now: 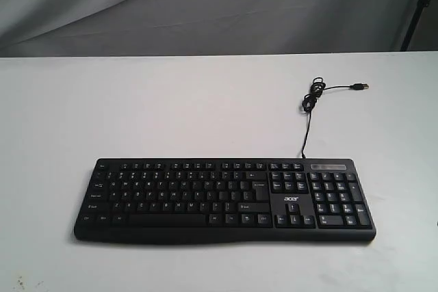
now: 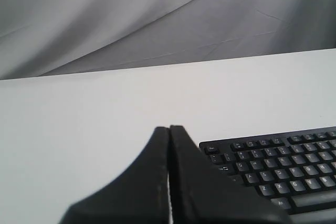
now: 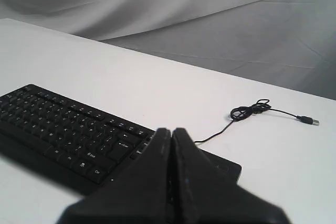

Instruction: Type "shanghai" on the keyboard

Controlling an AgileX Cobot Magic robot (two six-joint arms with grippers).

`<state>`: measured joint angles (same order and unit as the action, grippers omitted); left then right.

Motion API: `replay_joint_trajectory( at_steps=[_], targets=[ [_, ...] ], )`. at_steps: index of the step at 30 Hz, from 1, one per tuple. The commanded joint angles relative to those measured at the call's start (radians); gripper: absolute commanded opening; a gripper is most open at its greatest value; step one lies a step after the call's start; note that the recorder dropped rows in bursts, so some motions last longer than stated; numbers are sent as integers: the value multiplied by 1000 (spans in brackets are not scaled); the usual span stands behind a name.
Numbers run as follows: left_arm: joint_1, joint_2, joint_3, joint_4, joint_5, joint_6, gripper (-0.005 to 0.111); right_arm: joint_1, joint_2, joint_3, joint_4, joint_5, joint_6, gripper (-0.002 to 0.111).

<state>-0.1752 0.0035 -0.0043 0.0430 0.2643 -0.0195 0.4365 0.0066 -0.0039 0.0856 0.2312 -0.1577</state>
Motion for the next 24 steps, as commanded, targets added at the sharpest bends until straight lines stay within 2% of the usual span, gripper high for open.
replay_joint_trajectory(
  at_steps=[1,8,11,17,20,24],
  targets=[
    [-4,-3,4,1,-3,-3,0,-9,-7,4,0,-4,-1,0],
    [-4,-3,4,1,-3,-3,0,-9,-7,4,24,-11,-1,0],
    [-4,-3,4,1,-3,-3,0,-9,-7,4,119,-116,-1,0],
    [-4,-3,4,1,-3,-3,0,-7,-7,4,62,-299,-1,0],
    [-4,-3,4,1,-3,-3,0,-7,25,-55,60,-218,8,0],
    [-4,-3,4,1,-3,-3,0,6,199,-155,122,-155,61,0]
  ],
)
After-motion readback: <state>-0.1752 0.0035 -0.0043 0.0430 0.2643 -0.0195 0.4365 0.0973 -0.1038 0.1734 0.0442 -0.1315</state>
